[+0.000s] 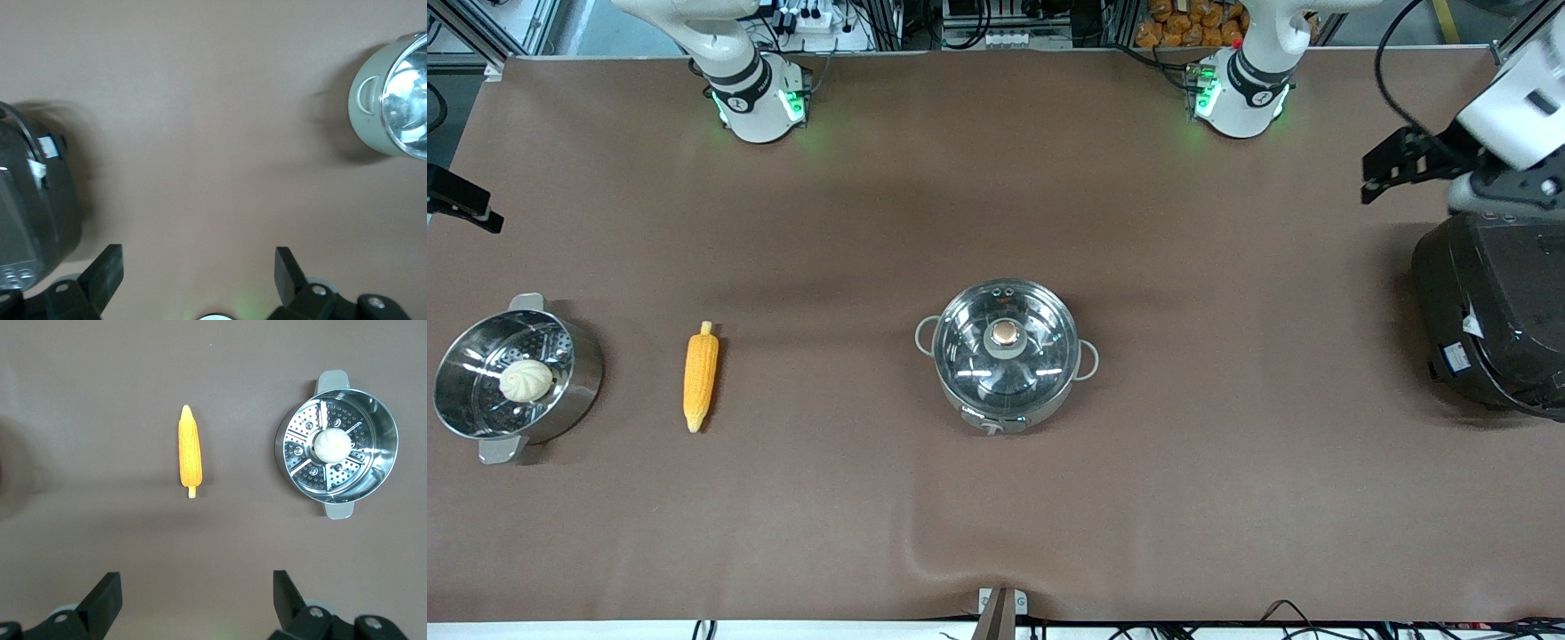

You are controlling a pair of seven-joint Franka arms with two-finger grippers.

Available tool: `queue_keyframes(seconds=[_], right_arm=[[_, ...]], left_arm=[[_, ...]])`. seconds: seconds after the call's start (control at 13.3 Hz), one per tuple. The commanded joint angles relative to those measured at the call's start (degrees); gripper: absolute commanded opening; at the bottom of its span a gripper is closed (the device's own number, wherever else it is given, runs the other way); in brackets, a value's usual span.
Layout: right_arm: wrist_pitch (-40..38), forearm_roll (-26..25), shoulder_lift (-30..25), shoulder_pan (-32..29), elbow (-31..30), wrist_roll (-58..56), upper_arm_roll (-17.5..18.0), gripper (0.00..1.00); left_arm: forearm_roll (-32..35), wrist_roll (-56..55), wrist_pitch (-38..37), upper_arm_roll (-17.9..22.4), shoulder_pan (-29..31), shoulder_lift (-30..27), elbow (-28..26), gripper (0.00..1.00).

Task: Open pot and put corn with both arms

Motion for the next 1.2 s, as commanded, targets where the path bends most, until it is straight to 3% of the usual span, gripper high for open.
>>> queue_keyframes(seconds=[0.0, 0.15, 0.53, 0.83, 1.13], right_arm=[[0.3, 0.83, -0.4, -0.15, -1.52, 1.39, 0.12, 1.0], [1.53, 1.35, -0.31, -0.15, -3.19, 2.27, 0.12, 1.0], [13.99, 3.38, 0.48, -0.06, -15.31, 2.27, 0.12, 1.0], [29.35, 3.38, 7.32, 0.03, -25.77, 2.36, 0.12, 1.0], [35.35, 3.2, 15.76, 0.81, -25.79, 1.74, 0.12, 1.0]], left_arm=[[0.52, -4.94, -2.28, -0.3, -3.66, 8.19, 6.98, 1.0], [0.43, -8.02, -0.62, -0.21, -7.27, 12.41, 10.14, 1.0], [0.16, -23.05, 16.32, -0.04, -18.68, 21.2, 10.25, 1.0], [0.34, -30.61, 30.99, 0.4, -27.65, 30.42, 10.33, 1.0], [0.69, -33.25, 39.1, 4.17, -34.51, 35.97, 10.51, 1.0]])
